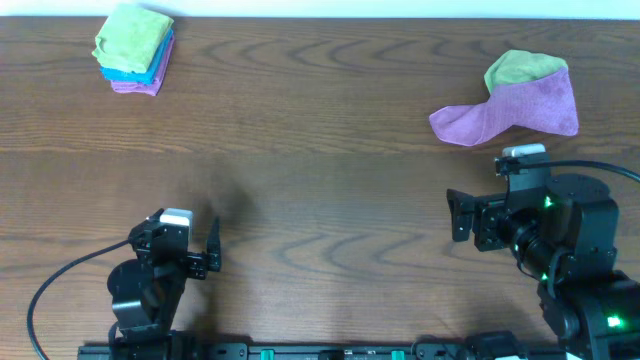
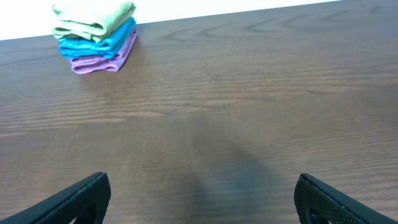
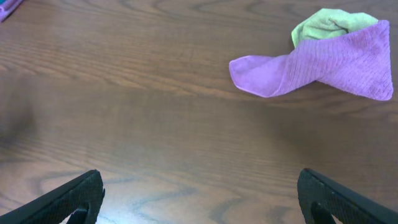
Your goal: Fold the cloth
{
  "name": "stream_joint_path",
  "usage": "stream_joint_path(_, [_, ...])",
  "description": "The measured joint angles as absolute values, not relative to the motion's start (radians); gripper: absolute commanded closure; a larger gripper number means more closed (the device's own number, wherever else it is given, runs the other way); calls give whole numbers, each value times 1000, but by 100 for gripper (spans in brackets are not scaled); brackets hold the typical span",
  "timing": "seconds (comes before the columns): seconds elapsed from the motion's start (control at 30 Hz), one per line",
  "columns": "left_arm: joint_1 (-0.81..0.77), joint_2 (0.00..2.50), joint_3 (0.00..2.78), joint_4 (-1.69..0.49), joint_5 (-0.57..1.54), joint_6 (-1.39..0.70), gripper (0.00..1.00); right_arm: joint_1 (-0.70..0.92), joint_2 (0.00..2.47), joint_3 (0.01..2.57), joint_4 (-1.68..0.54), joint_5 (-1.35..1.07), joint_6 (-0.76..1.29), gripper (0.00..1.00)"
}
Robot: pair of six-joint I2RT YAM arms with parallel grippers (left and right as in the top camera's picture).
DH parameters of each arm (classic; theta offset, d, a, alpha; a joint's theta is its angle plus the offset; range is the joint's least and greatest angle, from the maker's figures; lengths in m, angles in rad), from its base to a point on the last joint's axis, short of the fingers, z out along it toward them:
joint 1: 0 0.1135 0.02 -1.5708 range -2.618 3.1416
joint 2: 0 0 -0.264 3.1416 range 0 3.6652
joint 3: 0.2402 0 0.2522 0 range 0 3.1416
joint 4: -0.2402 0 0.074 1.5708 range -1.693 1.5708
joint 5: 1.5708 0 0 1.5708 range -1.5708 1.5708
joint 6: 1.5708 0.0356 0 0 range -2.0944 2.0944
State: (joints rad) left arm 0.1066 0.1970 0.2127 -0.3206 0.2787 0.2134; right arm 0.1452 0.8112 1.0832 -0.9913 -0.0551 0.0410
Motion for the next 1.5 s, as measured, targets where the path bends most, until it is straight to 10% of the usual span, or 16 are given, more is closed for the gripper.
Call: stream_joint_path(1.5, [94,12,121,-314,18,154,5,145,811,1083,-991,-55,41,1])
